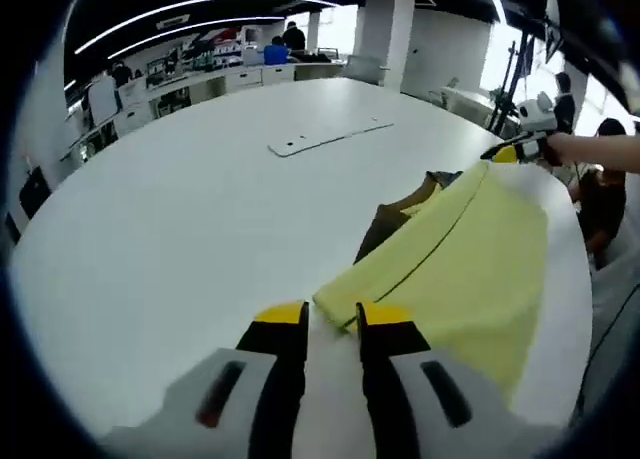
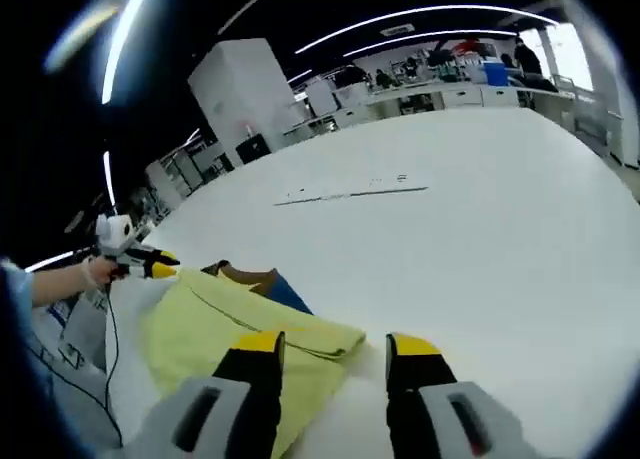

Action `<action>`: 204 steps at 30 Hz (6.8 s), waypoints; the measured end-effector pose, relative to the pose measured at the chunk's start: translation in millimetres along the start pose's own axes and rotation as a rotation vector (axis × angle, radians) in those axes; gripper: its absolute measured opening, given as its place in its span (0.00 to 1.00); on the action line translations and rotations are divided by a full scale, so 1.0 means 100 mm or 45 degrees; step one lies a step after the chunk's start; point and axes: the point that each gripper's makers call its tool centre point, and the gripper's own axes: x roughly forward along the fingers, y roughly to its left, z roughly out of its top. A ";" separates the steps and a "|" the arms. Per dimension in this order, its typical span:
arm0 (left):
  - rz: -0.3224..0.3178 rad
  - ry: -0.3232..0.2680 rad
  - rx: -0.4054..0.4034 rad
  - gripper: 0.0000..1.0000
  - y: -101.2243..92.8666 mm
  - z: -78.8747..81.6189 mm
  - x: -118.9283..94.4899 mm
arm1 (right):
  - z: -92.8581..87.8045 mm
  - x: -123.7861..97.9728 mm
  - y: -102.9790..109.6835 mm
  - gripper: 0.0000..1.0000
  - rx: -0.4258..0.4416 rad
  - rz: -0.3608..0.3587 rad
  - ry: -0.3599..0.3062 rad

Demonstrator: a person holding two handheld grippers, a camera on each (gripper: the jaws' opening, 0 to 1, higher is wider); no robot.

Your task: Fold the garment on the visible template until the final outline fits inside the template.

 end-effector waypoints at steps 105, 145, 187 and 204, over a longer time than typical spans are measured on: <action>-0.039 -0.022 0.031 0.92 0.07 0.15 0.13 | 0.10 0.24 0.04 0.94 -0.164 0.030 0.036; -0.039 -0.095 -0.205 0.88 -0.30 -0.53 -0.84 | -0.41 -0.58 0.33 0.95 -0.146 0.038 0.038; -0.263 -0.140 -0.488 0.19 -1.09 -0.79 -0.65 | -1.04 -0.73 0.92 0.41 -0.015 0.248 0.133; -0.281 -0.161 -0.571 0.00 -1.08 -0.77 -0.65 | -1.14 -0.72 0.95 0.22 0.059 0.253 0.155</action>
